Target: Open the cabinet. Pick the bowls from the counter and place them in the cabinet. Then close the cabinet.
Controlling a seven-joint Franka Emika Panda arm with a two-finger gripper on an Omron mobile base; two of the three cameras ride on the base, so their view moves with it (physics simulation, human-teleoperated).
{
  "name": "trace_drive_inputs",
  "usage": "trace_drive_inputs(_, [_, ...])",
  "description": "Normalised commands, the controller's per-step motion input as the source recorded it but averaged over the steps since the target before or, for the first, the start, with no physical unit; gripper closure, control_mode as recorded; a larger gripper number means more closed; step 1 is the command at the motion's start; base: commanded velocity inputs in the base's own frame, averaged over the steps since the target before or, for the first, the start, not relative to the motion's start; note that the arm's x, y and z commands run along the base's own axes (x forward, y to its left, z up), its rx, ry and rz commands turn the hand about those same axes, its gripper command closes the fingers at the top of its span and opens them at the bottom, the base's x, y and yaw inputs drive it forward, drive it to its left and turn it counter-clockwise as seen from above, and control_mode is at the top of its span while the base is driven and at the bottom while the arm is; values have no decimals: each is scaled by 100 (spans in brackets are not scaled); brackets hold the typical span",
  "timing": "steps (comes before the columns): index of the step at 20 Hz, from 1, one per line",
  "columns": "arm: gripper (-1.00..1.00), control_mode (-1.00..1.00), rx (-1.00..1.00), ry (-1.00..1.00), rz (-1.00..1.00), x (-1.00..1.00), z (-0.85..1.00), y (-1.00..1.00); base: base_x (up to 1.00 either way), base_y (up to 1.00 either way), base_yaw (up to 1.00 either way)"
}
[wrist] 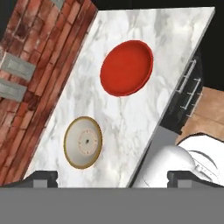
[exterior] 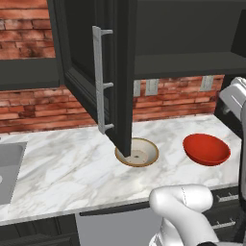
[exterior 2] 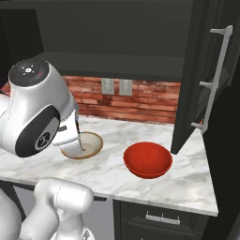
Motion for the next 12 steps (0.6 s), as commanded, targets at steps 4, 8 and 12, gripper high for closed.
trace_drive_inputs(4, [-100,-100,0,-5,-15,-17,-76,-25,0,0,0])
trace_drive_inputs(8, [-100,-100,0,6,-15,0,-37,-43,0,0,0])
trace_drive_inputs(12, [-100,-100,0,19,-11,6,-18,-52,0,0,0])
